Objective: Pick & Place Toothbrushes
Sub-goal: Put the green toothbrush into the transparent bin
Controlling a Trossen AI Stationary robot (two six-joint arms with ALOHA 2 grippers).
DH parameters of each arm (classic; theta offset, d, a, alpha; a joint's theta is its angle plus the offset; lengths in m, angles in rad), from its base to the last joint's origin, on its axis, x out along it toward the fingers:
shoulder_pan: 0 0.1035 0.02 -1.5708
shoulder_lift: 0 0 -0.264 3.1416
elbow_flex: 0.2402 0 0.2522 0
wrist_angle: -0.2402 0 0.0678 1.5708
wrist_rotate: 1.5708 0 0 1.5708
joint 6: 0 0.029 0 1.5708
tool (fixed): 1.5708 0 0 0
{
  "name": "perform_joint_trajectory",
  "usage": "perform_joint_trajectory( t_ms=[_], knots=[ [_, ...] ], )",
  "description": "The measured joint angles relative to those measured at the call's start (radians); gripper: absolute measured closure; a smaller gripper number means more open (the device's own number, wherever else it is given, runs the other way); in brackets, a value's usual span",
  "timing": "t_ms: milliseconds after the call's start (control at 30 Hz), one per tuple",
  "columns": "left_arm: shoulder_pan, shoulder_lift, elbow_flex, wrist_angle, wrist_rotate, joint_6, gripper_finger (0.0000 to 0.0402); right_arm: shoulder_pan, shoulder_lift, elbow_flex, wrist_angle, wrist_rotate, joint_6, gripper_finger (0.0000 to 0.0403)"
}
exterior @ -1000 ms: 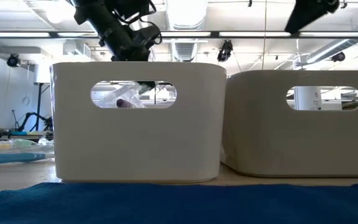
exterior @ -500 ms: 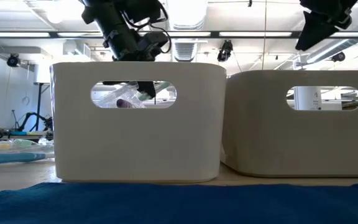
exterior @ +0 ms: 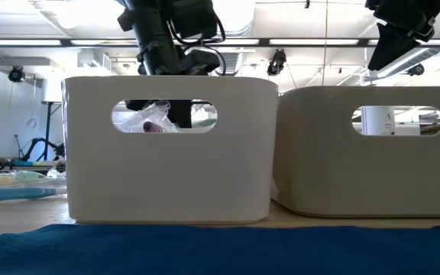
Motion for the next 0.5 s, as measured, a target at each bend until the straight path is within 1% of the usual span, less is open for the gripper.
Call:
perform_joint_trajectory(
  t_ms=[133, 300, 500],
  knots=[
    [0.009, 0.015, 0.004, 0.000, 0.058, -0.048, 0.0372, 0.000, 0.000, -0.002, -0.002, 0.000, -0.005, 0.0232],
    [0.011, 0.034, 0.000, 0.000, 0.136, -0.071, 0.0373, 0.000, 0.000, -0.002, -0.002, 0.000, -0.016, 0.0221],
    [0.017, 0.045, -0.003, -0.008, 0.149, -0.071, 0.0372, 0.000, 0.000, -0.002, -0.002, 0.000, -0.026, 0.0205]
  ],
)
